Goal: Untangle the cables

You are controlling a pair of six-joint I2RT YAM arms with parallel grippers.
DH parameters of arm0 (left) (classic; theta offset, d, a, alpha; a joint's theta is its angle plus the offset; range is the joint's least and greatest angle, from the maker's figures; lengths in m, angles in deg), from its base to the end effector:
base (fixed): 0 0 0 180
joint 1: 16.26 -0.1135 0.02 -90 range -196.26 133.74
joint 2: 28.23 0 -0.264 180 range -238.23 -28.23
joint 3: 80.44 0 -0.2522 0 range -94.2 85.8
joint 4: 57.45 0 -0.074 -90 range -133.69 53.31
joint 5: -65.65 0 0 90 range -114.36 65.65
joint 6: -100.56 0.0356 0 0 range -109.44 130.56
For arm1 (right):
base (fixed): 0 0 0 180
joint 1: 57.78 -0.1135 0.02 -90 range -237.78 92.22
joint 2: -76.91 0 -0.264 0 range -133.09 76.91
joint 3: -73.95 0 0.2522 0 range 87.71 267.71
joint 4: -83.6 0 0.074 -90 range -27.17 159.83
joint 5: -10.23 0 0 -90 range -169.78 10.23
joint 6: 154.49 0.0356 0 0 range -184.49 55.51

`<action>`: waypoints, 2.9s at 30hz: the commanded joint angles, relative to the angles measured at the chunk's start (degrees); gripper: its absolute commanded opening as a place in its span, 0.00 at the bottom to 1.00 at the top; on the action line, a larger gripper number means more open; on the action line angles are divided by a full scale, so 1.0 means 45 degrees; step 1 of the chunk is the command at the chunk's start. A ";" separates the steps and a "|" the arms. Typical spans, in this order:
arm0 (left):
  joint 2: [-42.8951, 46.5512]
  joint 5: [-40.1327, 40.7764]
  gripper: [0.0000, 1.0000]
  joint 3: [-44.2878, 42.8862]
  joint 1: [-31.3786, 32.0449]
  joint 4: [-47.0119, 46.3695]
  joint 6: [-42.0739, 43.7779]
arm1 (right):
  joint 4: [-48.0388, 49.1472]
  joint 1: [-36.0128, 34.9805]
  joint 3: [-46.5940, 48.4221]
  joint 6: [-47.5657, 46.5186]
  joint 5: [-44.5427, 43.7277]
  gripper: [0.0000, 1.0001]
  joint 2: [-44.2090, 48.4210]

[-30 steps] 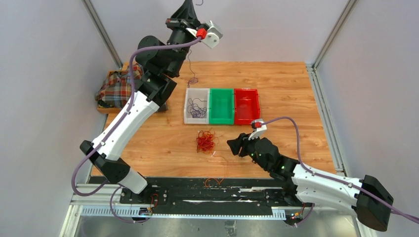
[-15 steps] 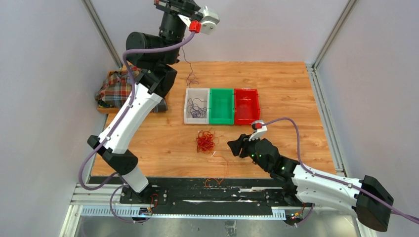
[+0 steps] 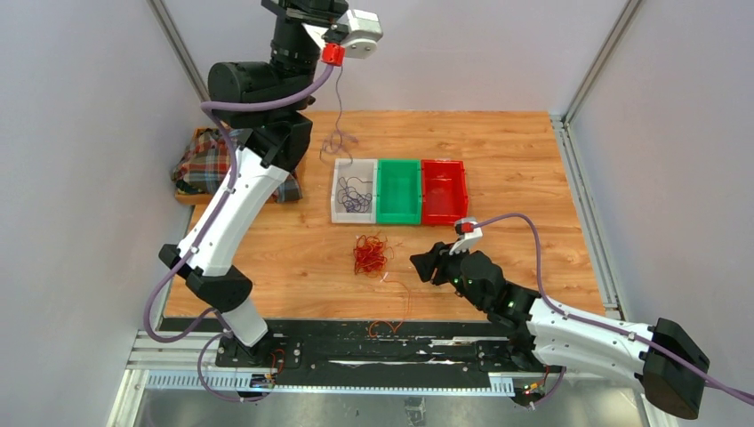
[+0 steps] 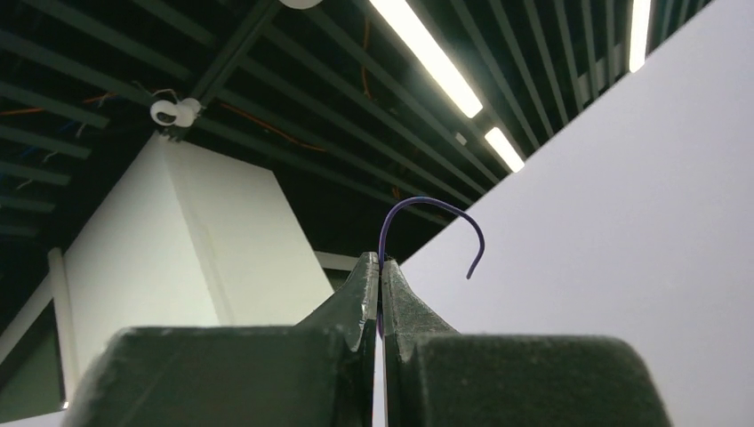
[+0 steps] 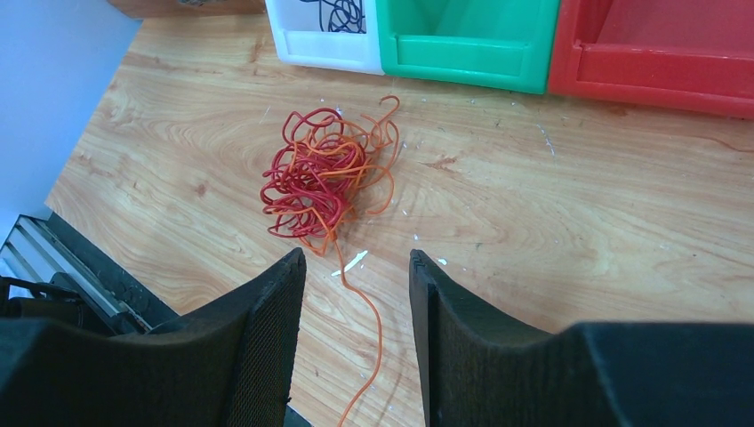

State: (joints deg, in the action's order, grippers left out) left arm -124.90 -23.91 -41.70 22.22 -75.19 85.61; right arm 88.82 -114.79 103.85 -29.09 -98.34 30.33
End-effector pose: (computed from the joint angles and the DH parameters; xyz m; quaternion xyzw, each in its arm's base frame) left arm 0.2203 -0.1747 0.6498 0.1980 0.1342 0.3055 0.9217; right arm 0.1106 0.1496 0.2115 -0.0429 0.7696 0.3645 0.5225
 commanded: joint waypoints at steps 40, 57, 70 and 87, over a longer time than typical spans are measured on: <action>-0.1226 0.1145 0.00 0.1015 -0.0421 0.0925 -0.1107 | -0.0062 -0.0182 -0.0426 0.0344 -0.0187 0.45 0.0718; -0.0005 0.0623 0.01 0.2015 -0.0426 -0.0145 -0.1742 | -0.0215 -0.0182 -0.0546 0.0385 -0.0287 0.44 0.0978; 0.2636 0.0907 0.01 0.9202 -0.0426 -0.0085 -0.1374 | -0.0884 -0.0182 -0.0533 0.0318 -0.0454 0.44 0.1714; 0.1660 0.1404 0.00 0.8529 -0.1207 0.1453 -0.1493 | -0.1133 -0.0182 -0.0406 0.0328 -0.0565 0.43 0.1826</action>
State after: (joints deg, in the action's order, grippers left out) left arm -119.96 -18.03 -8.87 16.91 -70.58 79.95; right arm 84.45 -114.79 101.92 -28.04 -99.37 38.63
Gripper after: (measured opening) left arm 0.017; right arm 0.430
